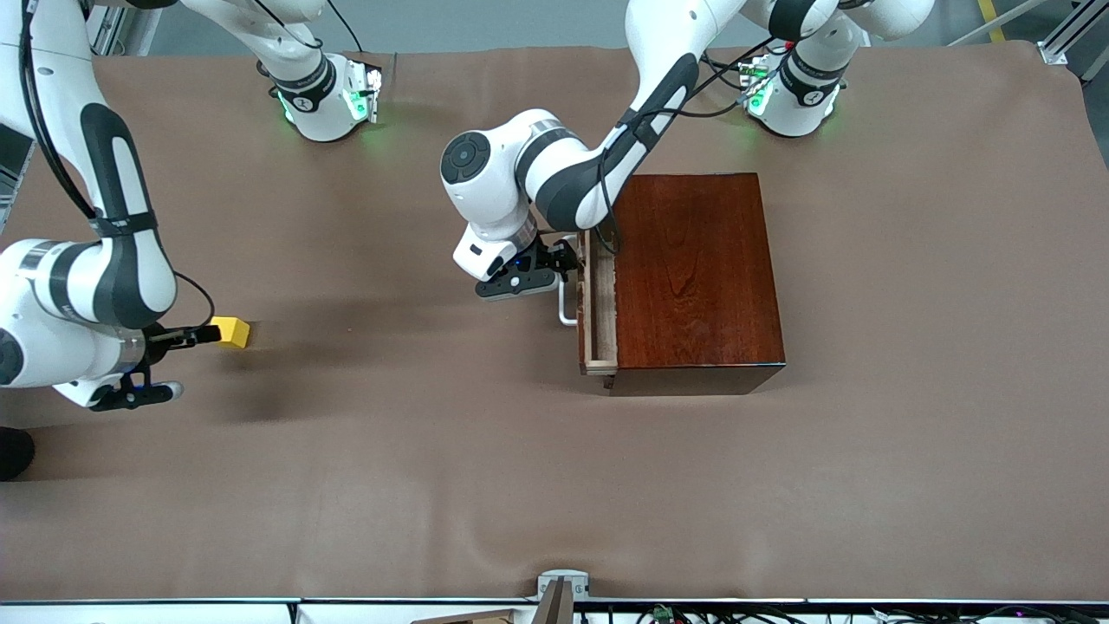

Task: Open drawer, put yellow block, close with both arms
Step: 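Pull the drawer open with the left gripper while the right gripper grasps the cube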

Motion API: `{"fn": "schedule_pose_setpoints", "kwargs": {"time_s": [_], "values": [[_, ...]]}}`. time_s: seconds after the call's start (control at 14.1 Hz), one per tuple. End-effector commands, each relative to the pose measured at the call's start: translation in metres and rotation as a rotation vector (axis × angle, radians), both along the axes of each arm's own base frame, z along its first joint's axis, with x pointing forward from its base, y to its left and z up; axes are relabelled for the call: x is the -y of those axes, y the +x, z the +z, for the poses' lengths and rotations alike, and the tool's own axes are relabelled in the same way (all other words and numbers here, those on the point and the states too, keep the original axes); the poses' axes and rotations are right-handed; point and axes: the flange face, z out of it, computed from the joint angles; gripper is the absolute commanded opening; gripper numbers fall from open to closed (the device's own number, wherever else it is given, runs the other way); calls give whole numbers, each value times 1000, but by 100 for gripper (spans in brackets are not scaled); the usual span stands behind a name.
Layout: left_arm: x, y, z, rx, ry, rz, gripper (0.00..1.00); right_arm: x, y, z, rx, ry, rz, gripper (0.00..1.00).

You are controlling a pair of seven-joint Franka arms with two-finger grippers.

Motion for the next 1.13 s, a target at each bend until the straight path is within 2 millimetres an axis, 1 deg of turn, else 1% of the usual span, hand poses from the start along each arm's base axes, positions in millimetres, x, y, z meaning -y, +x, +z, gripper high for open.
{"fn": "schedule_pose_setpoints", "kwargs": {"time_s": [0.0,0.07,0.35,0.42,0.64,0.78,0.85,0.99,1.06], "values": [[23,-13,2,17,-80,27,100,12,-19,-7,32,1,-35,100],[25,-13,1,23,-91,37,100,15,-21,-10,37,1,-39,100],[33,-18,3,19,-136,68,100,17,-43,-50,74,2,-46,100],[34,-19,2,20,-142,68,100,15,-47,-56,76,-1,-58,100],[41,-17,10,45,-204,91,100,15,-52,-61,63,-4,-76,100],[43,-16,12,46,-227,108,100,14,-55,-65,56,-5,-86,100],[44,-17,12,47,-232,107,100,13,-57,-68,55,-6,-86,95],[45,-15,19,60,-255,124,100,13,-60,-72,53,-5,-87,80],[44,-13,22,60,-262,129,100,13,-61,-73,52,-4,-89,60]]}}
